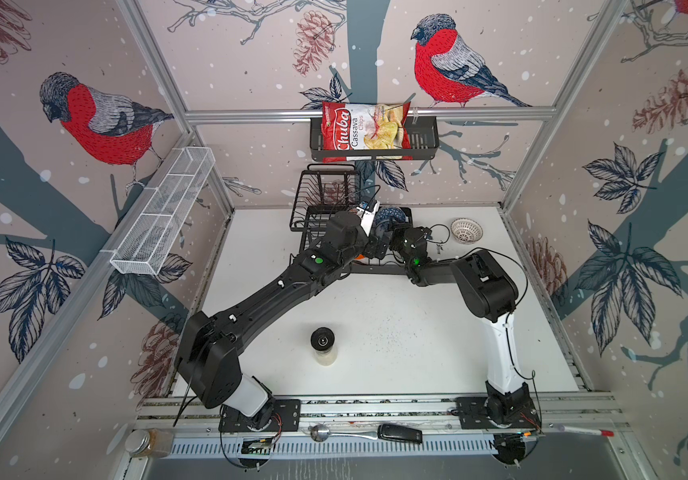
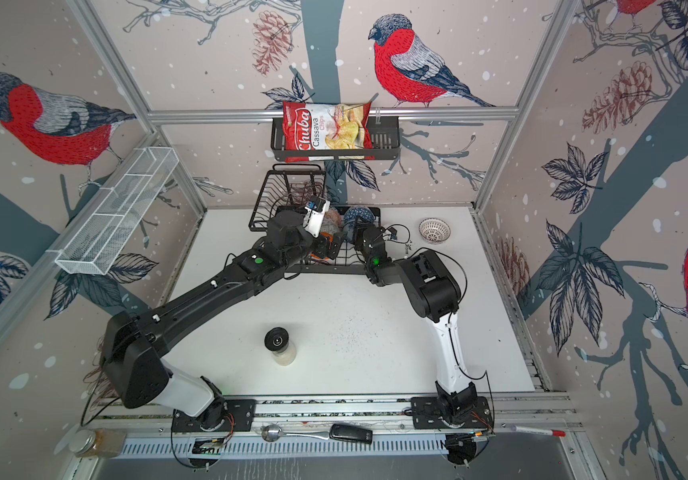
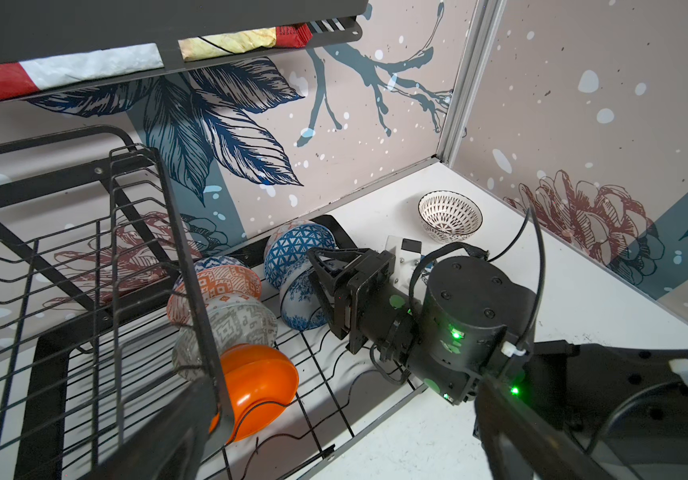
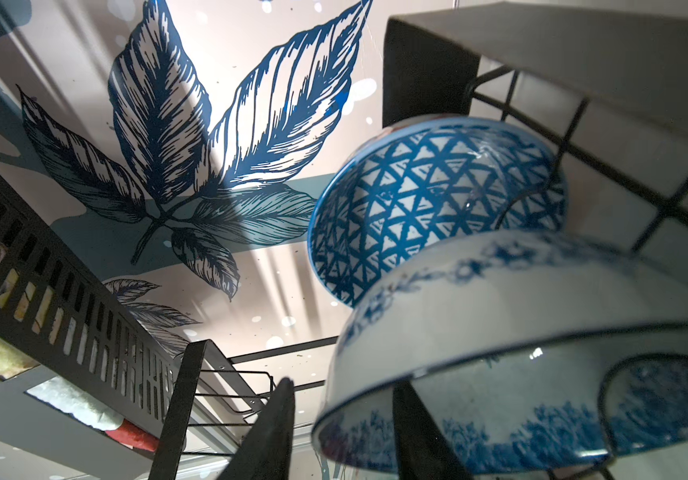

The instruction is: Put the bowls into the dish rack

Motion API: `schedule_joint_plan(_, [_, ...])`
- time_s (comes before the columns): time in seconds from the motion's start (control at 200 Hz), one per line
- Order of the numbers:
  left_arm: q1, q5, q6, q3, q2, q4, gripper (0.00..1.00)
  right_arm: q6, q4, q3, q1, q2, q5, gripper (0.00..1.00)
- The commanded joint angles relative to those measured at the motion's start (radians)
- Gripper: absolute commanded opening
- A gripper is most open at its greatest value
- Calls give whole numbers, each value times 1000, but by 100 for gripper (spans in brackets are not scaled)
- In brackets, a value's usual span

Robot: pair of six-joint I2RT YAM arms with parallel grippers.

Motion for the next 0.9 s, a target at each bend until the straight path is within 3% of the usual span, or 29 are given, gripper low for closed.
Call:
schedule_joint_plan(0.0, [-1,3,1,0,-10,33,98,-16,12,-5,-1,-21,-1,41])
schedule_joint_plan(0.305, [-1,-8,-1,-9,-23,44,97,-27,-2,-20,-5,-48,-3,46])
schedule_joint_plan(0.895, [-1,-5,-8,-16,-46,49,98,-105,-84,-95,-9,-194,-16,74])
